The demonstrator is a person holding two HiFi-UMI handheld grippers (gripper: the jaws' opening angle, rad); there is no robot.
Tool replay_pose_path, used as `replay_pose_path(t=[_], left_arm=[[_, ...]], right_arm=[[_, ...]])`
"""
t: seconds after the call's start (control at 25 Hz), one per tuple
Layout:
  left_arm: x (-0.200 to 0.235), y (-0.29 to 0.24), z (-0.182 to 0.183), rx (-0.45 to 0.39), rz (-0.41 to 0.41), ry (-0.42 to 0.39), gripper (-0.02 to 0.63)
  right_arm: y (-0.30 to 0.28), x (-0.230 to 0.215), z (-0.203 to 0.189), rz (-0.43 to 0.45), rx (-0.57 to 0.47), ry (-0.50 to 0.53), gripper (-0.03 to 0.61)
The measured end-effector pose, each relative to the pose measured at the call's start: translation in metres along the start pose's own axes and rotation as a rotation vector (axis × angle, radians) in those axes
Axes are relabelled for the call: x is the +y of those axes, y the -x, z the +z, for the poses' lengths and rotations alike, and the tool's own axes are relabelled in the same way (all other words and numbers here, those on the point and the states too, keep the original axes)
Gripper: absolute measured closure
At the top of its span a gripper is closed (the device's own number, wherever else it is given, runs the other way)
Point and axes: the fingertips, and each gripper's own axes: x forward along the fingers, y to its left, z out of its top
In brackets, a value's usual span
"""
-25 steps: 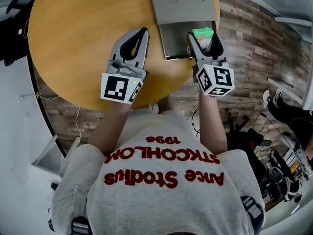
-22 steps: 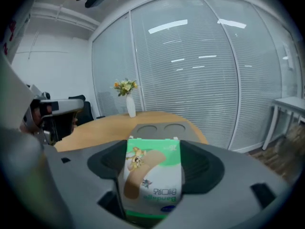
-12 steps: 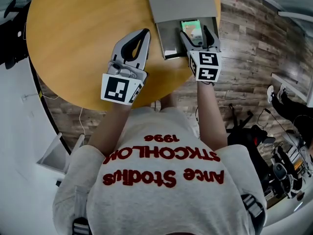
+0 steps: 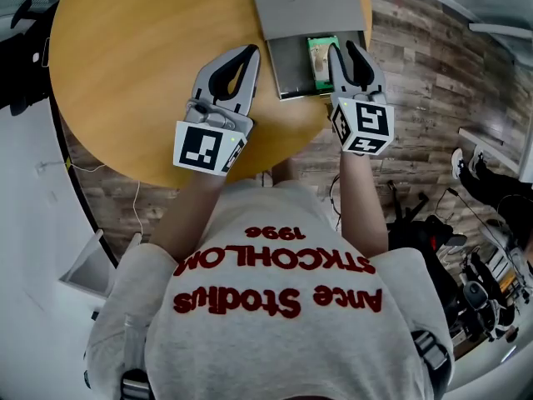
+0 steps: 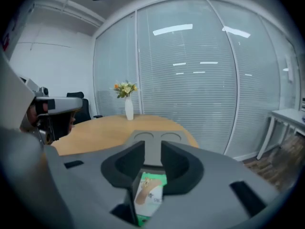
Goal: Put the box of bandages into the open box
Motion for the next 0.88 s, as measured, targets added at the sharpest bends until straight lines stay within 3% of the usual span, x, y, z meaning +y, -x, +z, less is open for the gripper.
replay_pose_path(t=[0.16, 0.48, 0.88], left_arm=[[-0.002, 0.004, 0.020, -0.035, 0.000, -0.021, 0.614], [-0.004, 0.017, 0.076, -0.141, 0.024, -0.083, 0.614], [-0.010, 0.046, 0.120, -0.238, 0.069, -0.128, 0.614]], right_arm=[[0.026, 0.001, 0.044, -0.028, -0.122, 0.014, 0.552], [0.078, 0.010, 0.117, -0.036, -0.296, 0.050, 0.565], [0.114, 0.035, 0.159, 0.007, -0.399, 0.086, 0.568]])
